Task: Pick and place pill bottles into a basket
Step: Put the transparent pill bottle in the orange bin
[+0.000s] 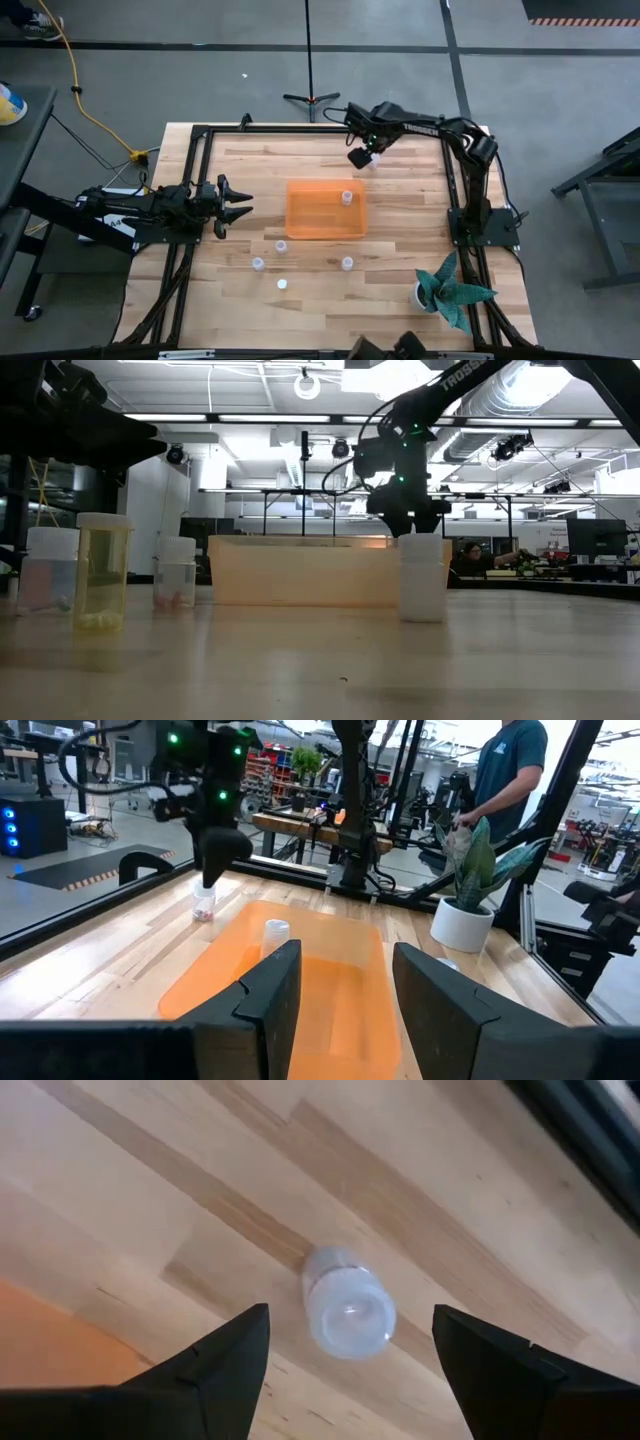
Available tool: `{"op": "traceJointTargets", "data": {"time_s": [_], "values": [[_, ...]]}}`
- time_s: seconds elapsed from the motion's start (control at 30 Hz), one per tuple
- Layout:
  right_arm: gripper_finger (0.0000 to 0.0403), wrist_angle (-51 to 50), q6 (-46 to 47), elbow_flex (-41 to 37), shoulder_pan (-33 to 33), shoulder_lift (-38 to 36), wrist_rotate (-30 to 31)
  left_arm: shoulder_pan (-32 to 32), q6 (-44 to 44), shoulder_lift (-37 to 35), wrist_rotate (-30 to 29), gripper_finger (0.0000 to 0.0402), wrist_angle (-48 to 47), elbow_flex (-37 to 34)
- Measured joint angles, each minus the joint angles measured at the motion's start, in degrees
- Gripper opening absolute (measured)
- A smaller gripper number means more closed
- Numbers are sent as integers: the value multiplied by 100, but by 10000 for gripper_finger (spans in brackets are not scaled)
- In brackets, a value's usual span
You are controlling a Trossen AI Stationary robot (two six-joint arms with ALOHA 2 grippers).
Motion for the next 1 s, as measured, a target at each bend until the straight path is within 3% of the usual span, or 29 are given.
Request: {"op": "traceJointTargets", "data": {"time_s": [0.63,1.0], "values": [[257,295,0,-264,0,46,-21,-1,0,0,0,195,0,0],[206,237,2,-263,0,50,-139,-1,0,0,0,195,0,-1]]}}
